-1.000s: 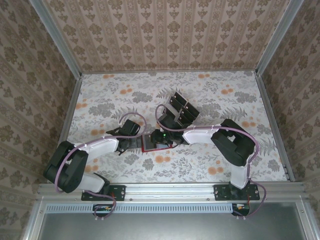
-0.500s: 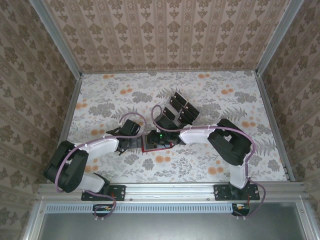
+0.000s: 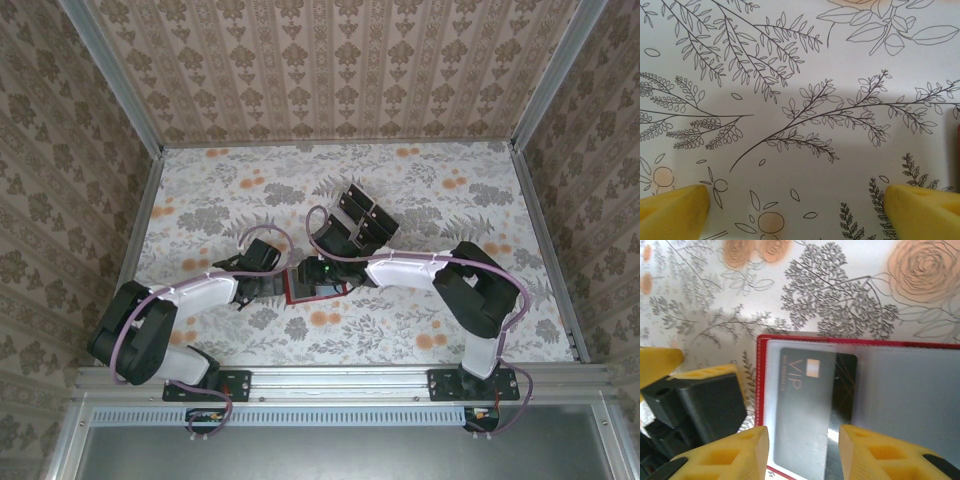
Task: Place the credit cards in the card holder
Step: Insert the credit card into the card slot.
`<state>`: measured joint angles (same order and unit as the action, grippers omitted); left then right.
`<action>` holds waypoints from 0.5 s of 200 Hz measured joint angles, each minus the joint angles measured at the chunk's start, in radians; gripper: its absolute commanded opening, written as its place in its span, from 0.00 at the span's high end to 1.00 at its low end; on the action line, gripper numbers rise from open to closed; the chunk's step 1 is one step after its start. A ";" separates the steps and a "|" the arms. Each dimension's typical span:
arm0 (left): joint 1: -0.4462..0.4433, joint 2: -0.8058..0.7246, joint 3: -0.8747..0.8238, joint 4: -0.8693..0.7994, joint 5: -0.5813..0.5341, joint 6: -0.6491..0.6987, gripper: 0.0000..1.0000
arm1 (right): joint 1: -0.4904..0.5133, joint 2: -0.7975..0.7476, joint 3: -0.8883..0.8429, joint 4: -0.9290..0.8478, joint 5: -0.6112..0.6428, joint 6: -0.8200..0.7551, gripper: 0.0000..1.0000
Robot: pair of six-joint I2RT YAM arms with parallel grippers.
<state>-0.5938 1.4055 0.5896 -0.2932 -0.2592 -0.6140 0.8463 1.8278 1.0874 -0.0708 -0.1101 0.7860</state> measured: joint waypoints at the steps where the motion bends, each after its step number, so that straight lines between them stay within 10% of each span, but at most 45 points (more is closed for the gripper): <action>1: 0.000 0.000 0.000 0.000 0.000 0.000 0.00 | 0.000 0.000 0.000 -0.002 0.001 -0.001 0.56; 100: 0.000 0.002 0.000 0.002 -0.001 0.000 0.00 | 0.003 0.072 0.045 -0.036 0.006 -0.003 0.57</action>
<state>-0.5938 1.4075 0.5896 -0.2916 -0.2600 -0.6140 0.8494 1.8996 1.1324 -0.1070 -0.1043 0.7826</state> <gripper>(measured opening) 0.997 0.436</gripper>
